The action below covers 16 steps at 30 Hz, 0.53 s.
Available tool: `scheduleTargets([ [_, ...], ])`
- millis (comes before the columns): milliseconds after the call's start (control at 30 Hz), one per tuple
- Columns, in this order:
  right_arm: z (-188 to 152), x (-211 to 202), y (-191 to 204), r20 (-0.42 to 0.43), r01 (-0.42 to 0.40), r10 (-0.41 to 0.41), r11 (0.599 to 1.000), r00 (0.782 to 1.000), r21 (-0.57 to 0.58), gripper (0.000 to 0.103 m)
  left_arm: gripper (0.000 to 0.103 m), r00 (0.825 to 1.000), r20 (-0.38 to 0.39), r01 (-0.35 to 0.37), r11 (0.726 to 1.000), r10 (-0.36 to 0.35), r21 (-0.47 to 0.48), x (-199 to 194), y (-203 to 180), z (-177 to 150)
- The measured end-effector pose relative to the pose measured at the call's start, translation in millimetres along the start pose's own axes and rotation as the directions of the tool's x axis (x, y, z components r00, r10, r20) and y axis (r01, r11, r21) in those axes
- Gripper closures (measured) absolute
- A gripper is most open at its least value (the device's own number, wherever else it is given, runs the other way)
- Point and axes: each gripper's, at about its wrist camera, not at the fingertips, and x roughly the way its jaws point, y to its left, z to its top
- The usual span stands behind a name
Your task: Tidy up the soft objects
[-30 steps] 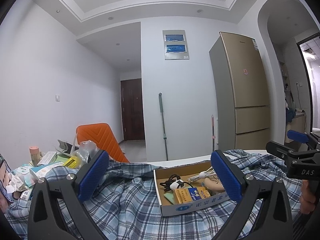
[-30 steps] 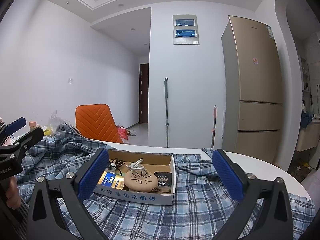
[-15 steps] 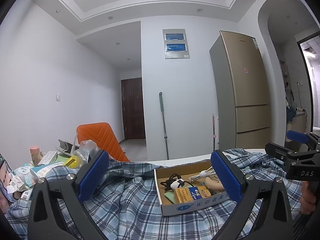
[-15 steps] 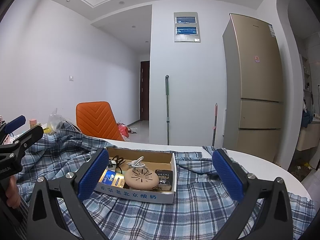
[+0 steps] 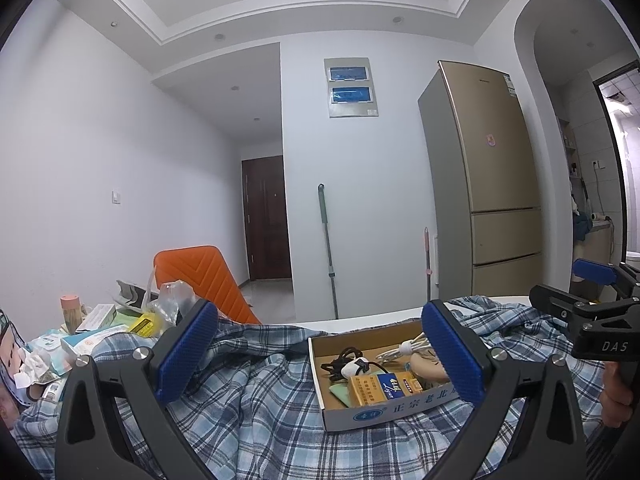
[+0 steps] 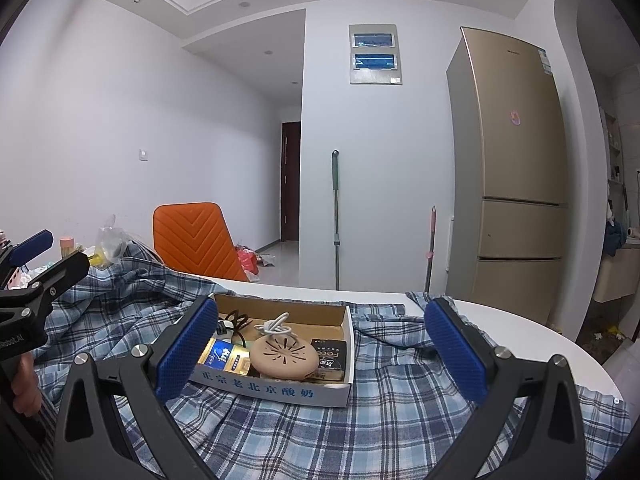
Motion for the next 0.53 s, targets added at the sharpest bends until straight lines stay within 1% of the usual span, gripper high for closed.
scheduleTargets([
  [533, 0.0, -0.2, -0.7, 0.003, -0.001, 0.001, 1.000, 1.000, 0.001, 0.000, 0.000, 1.000, 0.001, -0.001, 1.000, 0.001, 0.001, 0.1, 0.1, 0.2],
])
